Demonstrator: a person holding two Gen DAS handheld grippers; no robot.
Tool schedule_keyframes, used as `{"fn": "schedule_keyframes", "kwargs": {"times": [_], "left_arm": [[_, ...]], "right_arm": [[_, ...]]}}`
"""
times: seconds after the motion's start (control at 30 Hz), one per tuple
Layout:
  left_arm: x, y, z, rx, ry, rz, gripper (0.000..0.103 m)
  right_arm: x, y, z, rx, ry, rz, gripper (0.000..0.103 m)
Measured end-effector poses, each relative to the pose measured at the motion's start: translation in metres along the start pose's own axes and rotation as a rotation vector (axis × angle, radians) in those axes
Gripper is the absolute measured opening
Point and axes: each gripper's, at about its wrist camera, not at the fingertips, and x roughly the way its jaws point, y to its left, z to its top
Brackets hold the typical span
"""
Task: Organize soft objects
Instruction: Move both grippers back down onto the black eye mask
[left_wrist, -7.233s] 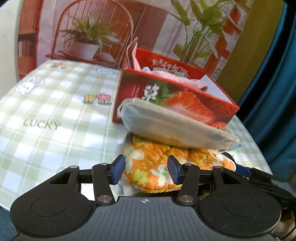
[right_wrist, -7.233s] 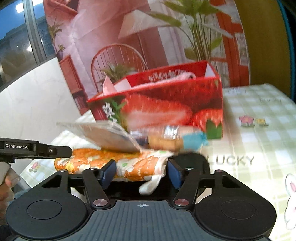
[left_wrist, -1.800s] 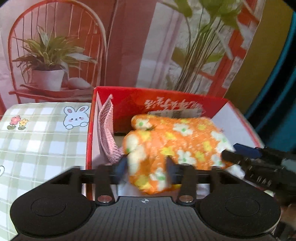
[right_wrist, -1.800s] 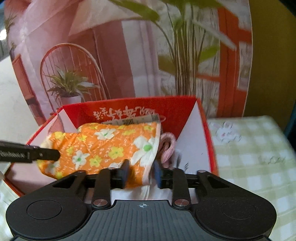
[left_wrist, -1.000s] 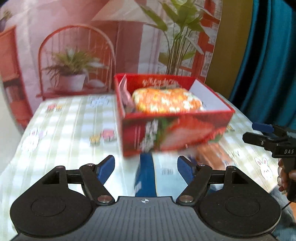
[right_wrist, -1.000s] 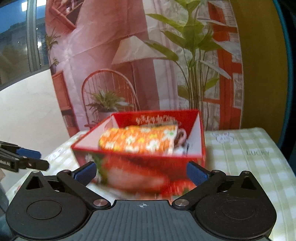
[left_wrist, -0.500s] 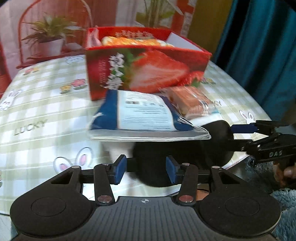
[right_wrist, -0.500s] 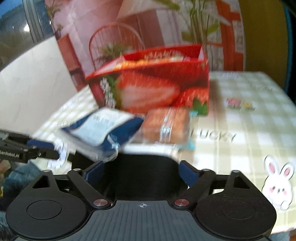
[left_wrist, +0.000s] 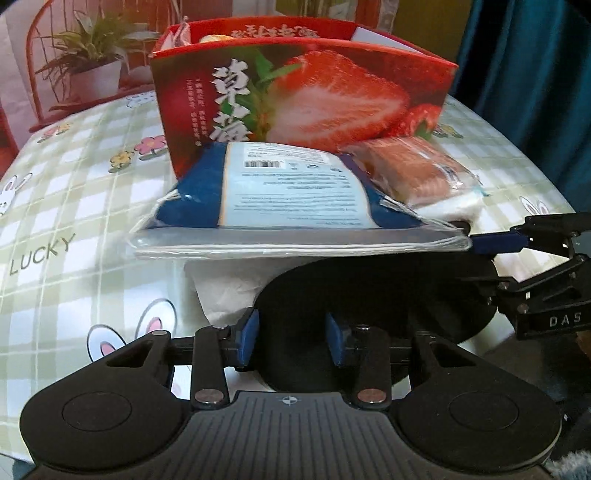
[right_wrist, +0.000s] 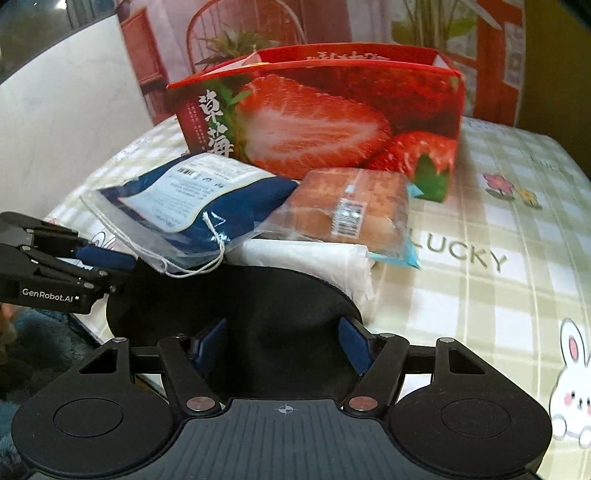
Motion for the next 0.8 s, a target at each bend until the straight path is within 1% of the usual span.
{"fn": "schedule_keyframes", "kwargs": {"times": [0.13,0.27,0.37,0.47,0.57,0.67,0.8], "left_arm": [[0.007,0.011,0.009,-0.042,-0.015,0.018,0.042],[0.006,0.013,0.003,-0.066,-0.036,0.019,0.043],[0.0,0.012,-0.008,-0.075,-0.045,0.016,0.044],[-0.005,0.009,-0.015,-0.066,-0.044,0.009,0.045],[-0.006,0.005,-0.015,-0.062,-0.045,0.015,0.046],[-0.005,0.007,-0.015,-0.063,-0.047,0.014,0.047],[-0.005,0.008,-0.016,-0.064,-0.049,0.012,0.047]], "right_arm": [[0.013,0.0,0.011,-0.031,0.001,-0.005,0.065],[0.02,0.001,0.016,-0.031,-0.024,-0.022,0.066],[0.017,0.002,0.007,-0.037,-0.066,-0.034,0.067],[0.01,0.002,-0.005,-0.012,-0.115,-0.041,0.067],[0.0,0.002,-0.012,0.003,-0.128,-0.047,0.067],[-0.005,0.002,-0.011,0.009,-0.151,-0.071,0.069],[-0.002,-0.001,-0.012,0.029,-0.128,-0.072,0.069]]}}
